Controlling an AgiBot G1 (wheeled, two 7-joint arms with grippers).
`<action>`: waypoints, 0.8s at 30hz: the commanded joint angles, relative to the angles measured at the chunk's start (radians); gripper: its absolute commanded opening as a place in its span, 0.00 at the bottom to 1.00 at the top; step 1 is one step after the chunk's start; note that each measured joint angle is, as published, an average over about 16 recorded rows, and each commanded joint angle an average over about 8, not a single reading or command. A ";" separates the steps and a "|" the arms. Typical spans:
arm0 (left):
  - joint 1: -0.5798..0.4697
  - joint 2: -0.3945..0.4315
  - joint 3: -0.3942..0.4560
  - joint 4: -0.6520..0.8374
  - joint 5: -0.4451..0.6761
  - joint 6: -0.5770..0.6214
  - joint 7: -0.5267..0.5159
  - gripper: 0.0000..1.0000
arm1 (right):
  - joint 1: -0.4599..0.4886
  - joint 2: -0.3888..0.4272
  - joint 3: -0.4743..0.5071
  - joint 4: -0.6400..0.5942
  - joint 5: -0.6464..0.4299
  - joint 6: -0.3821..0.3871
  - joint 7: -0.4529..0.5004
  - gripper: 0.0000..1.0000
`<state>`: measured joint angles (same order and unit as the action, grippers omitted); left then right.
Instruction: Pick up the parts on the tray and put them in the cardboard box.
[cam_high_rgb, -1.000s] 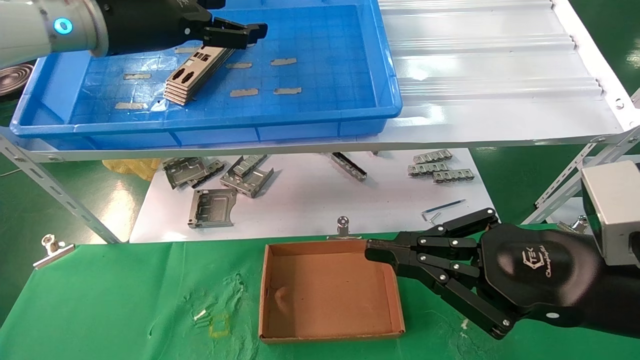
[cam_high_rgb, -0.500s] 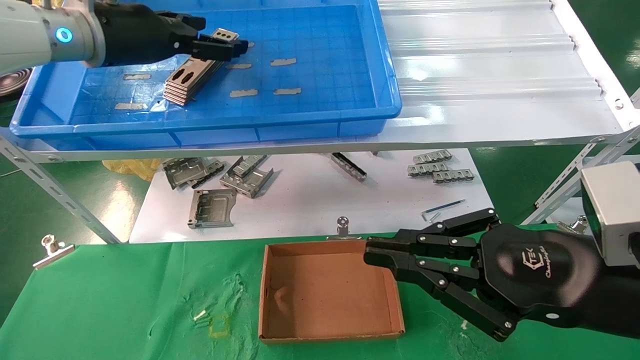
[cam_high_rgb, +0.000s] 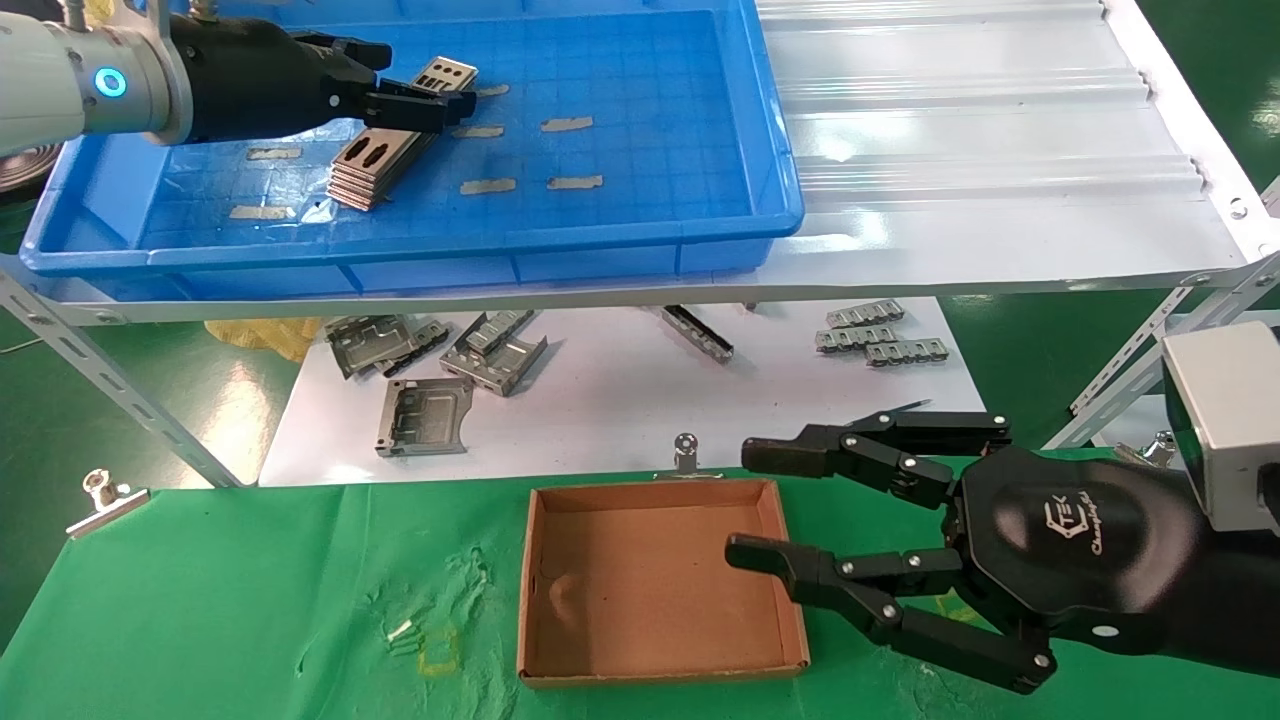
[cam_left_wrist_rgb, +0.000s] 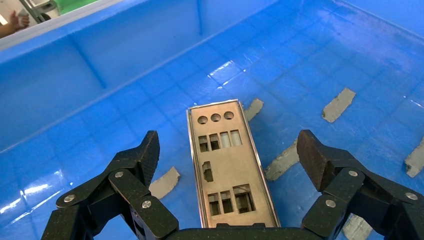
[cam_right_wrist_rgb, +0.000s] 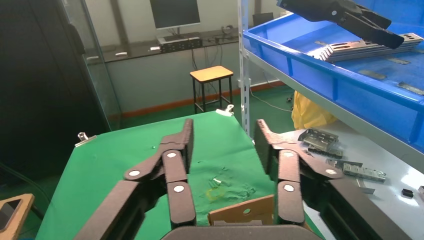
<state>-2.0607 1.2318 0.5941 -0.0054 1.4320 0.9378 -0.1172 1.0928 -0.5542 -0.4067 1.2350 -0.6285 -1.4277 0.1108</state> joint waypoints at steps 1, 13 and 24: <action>0.001 0.001 0.001 0.001 0.001 -0.005 0.003 0.04 | 0.000 0.000 0.000 0.000 0.000 0.000 0.000 1.00; 0.009 -0.003 -0.009 0.014 -0.014 -0.017 -0.021 0.00 | 0.000 0.000 0.000 0.000 0.000 0.000 0.000 1.00; 0.014 -0.008 -0.013 0.013 -0.019 -0.016 -0.029 0.00 | 0.000 0.000 0.000 0.000 0.000 0.000 0.000 1.00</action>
<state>-2.0462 1.2237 0.5810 0.0060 1.4132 0.9189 -0.1434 1.0928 -0.5542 -0.4067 1.2350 -0.6285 -1.4277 0.1108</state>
